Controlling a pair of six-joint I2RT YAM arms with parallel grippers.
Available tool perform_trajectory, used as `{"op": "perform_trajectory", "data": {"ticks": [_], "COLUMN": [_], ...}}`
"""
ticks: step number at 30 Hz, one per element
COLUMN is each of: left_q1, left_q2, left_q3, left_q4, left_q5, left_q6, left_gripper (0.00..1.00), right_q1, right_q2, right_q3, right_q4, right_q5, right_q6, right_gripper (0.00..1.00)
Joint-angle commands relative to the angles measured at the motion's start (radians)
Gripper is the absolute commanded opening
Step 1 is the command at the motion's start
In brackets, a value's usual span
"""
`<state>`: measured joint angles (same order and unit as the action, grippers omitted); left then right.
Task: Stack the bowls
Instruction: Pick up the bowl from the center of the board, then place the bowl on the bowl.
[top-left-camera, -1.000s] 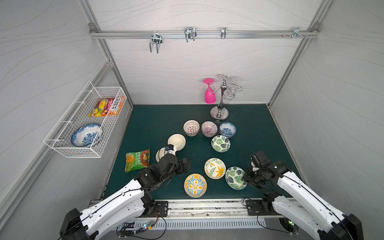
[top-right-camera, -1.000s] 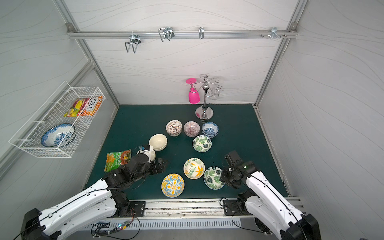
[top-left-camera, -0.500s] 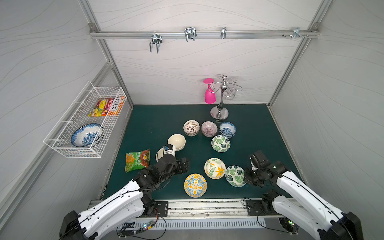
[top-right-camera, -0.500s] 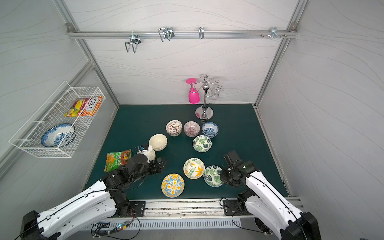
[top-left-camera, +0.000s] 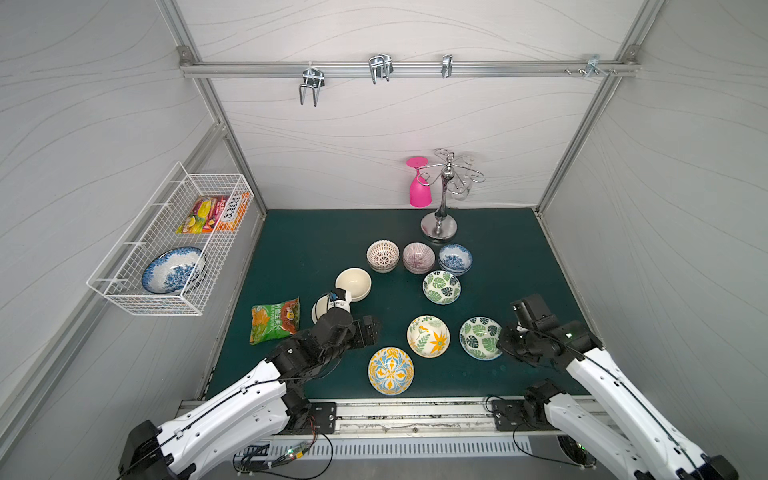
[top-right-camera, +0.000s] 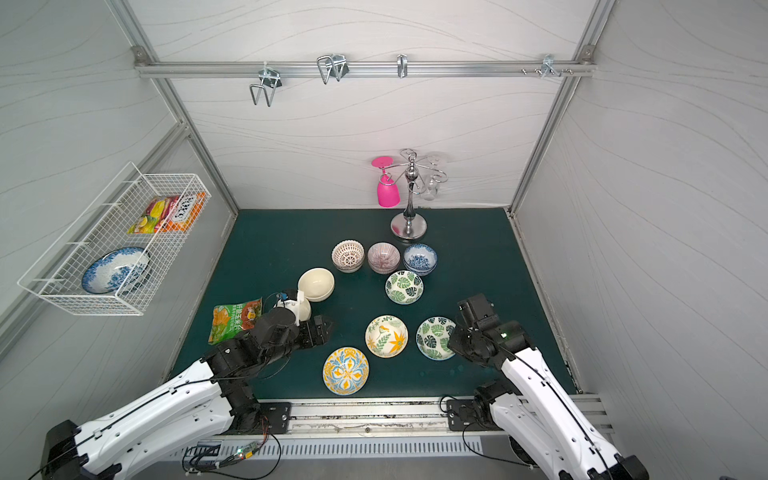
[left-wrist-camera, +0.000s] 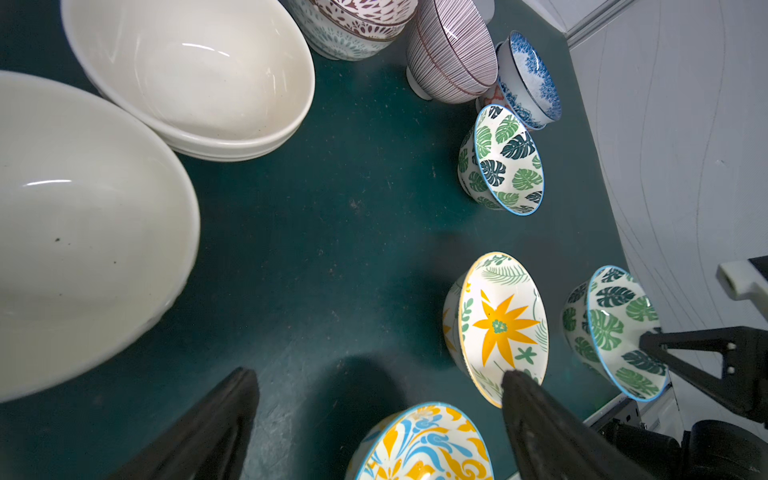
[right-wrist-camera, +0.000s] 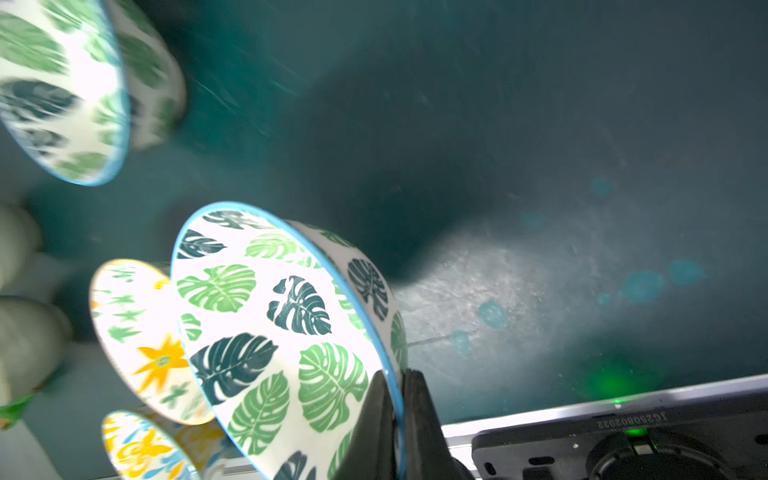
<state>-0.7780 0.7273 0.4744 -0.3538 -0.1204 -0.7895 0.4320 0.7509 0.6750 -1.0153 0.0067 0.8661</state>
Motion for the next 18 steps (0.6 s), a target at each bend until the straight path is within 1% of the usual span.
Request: {"op": "perform_trajectory", "data": {"ticks": [1, 3, 5, 11, 18], "left_q1": [-0.002, -0.001, -0.002, -0.002, -0.002], "left_q2": [0.012, 0.030, 0.048, 0.069, 0.076], "left_q3": [0.003, 0.006, 0.009, 0.015, 0.013], "left_q4": [0.047, 0.060, 0.069, 0.084, 0.107], "left_q5": [0.003, 0.011, 0.017, 0.022, 0.016], "left_q6": [0.001, 0.007, 0.012, 0.024, 0.044], "left_gripper": [0.96, 0.96, 0.96, 0.96, 0.97], "right_q1": [-0.009, -0.009, -0.004, 0.005, 0.004], "right_q2": [0.011, 0.052, 0.127, 0.377, 0.619], "right_q3": [0.076, 0.114, 0.157, 0.318, 0.425], "right_q4": [0.040, 0.095, 0.159, 0.280, 0.395], "right_q5": [-0.026, -0.060, -0.083, -0.069, -0.085], "right_q6": [-0.038, -0.051, -0.061, -0.089, -0.087], "right_gripper": [0.00, 0.00, 0.00, 0.00, 0.00]}}
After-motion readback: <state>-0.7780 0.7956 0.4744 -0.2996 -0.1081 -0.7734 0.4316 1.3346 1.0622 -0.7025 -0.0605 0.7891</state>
